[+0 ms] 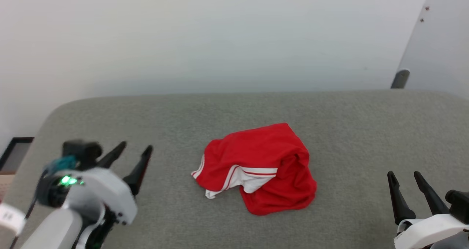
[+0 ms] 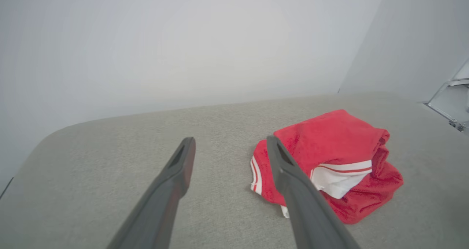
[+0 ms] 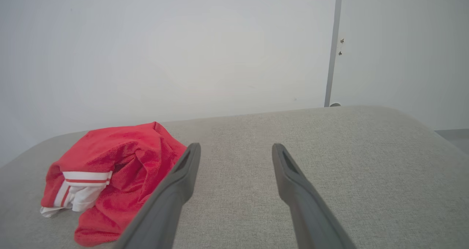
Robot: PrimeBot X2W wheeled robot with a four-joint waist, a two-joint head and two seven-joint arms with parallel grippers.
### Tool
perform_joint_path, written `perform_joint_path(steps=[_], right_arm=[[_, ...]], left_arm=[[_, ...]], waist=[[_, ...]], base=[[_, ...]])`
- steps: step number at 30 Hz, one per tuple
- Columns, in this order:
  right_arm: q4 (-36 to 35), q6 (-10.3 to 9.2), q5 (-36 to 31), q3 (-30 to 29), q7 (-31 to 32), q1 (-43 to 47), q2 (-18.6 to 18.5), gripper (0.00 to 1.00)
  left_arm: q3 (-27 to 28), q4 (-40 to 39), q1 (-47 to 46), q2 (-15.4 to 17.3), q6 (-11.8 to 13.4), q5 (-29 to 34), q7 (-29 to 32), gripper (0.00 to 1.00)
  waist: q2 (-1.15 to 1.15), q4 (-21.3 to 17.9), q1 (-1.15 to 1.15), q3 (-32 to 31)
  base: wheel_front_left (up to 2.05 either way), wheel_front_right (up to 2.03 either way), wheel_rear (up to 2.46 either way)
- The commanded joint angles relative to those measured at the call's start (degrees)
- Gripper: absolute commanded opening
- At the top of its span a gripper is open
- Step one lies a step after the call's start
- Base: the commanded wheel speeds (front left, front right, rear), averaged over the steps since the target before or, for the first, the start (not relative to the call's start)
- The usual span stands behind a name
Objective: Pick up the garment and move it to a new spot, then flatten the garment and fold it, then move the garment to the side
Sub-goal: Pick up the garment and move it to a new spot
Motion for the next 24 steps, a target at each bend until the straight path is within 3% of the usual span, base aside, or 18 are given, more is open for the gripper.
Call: perform_joint_path(steps=[1,13,24], right_arm=[[-0.02,0.02,0.44,-0.02,-0.29,0.57,-0.15,1.00],[0.82,0.02,1.07,0.42,-2.24,3.00,-0.48,1.00],[1.76,0.02,0.33,-0.85,-5.24,4.98,-0.54,1.00]], left_arm=[[0.50,-0.32,1.35,0.45,0.25,0.62,-1.09,1.00],[5.93,-2.65,14.15,1.45,4.19,1.47,-16.13,1.00],[10.34,-2.07,21.79,1.56,1.64,-0.86,-20.80,1.00]], waist=[[0.00,1.77,0.00,-1.63],[0.00,4.93,0.00,-3.83],[0.00,6.64,0.00,-4.70]], base=[[0.00,0.00,0.00],[0.00,0.00,0.00],[0.00,0.00,0.00]])
